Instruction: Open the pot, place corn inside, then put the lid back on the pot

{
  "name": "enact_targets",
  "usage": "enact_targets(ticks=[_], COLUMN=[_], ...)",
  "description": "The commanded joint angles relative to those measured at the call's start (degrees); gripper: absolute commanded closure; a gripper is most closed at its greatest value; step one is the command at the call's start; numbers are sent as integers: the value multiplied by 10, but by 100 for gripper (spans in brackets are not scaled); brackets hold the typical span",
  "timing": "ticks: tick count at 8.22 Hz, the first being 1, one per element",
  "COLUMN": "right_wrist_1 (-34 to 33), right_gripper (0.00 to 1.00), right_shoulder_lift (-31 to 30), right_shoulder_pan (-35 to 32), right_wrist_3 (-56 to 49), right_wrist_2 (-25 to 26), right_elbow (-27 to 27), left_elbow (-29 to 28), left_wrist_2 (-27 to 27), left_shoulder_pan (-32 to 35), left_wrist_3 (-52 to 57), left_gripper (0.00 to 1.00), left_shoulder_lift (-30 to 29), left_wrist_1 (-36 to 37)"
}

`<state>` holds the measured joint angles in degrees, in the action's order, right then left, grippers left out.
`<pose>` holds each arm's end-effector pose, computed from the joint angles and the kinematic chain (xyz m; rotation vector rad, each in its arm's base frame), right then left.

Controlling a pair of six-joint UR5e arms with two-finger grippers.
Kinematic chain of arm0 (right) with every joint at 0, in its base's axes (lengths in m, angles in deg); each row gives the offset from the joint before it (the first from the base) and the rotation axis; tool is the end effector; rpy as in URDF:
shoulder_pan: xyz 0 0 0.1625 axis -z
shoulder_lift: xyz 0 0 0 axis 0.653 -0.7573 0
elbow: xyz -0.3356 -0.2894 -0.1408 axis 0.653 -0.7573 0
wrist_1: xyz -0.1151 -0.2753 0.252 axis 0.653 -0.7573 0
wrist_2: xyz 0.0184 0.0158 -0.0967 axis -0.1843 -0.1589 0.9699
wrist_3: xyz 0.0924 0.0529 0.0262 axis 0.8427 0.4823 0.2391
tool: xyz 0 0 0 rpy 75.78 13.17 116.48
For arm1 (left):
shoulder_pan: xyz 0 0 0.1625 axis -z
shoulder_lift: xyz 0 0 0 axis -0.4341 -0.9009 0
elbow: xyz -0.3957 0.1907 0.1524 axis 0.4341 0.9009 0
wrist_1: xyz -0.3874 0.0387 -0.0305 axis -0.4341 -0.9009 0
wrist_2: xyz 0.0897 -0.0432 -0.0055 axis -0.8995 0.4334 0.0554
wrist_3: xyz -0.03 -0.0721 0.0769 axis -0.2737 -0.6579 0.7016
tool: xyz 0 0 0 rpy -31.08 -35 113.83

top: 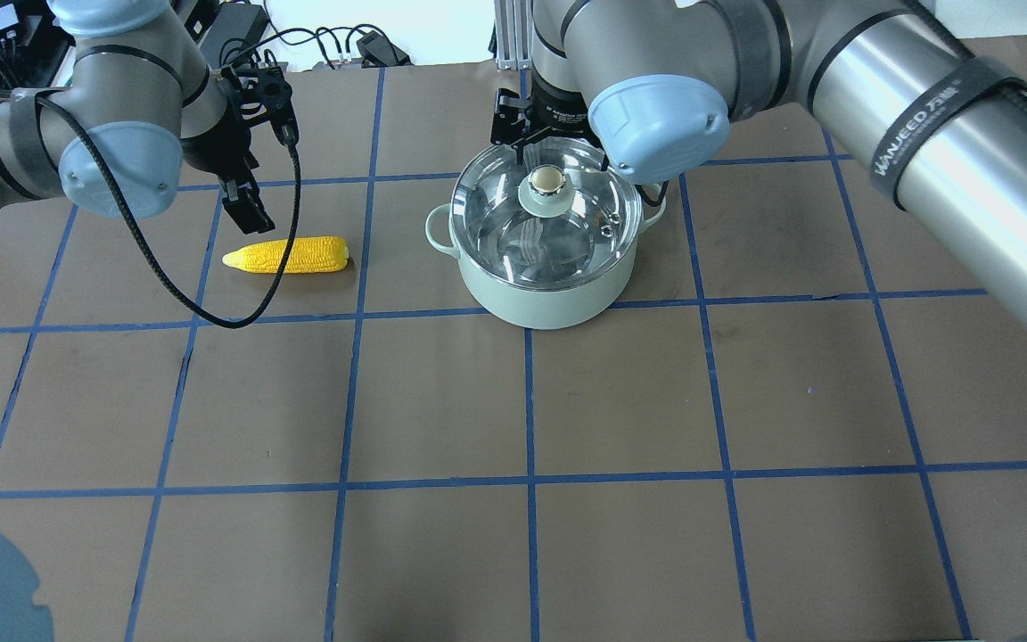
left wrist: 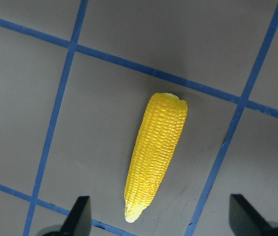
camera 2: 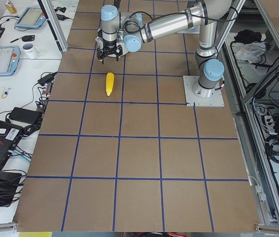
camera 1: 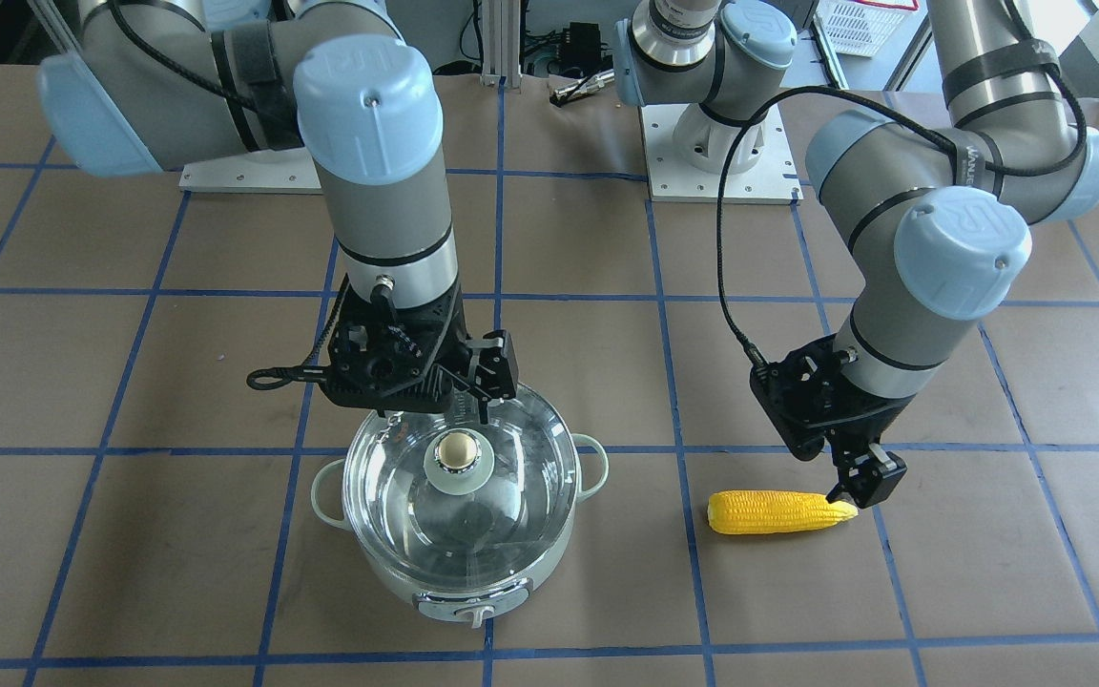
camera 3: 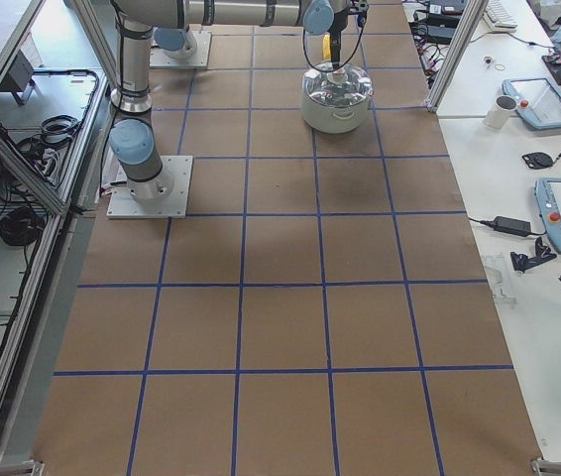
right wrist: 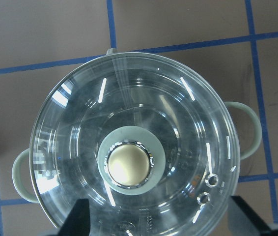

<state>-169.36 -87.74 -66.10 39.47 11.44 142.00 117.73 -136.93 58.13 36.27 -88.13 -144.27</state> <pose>0.3112 -0.5718 0.4417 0.1729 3.0703 -0.2856 -0.0648 -0.6026 0.3773 1.7579 2.4712 -0.0924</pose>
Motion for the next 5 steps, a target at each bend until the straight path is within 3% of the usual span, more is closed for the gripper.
enact_targets(ticks=[1,4,5], right_wrist_1=[-57,-58,-58], right_gripper=[2,8,23], right_shoulder_lift=[51,63,63], right_shoulder_pan=[-7,-7,-7], right_wrist_3=[1,-14,-15], right_wrist_2=[4,5,12], right_elbow=[0,0,0], left_elbow=[-1,1,2], left_wrist_2=[-1,1,3], left_shoulder_pan=[0,-14,-32], left_wrist_3=[79,145,172], left_gripper=[0,0,0], left_shoulder_lift=[-37,-78,-80], left_wrist_1=[30,55,55])
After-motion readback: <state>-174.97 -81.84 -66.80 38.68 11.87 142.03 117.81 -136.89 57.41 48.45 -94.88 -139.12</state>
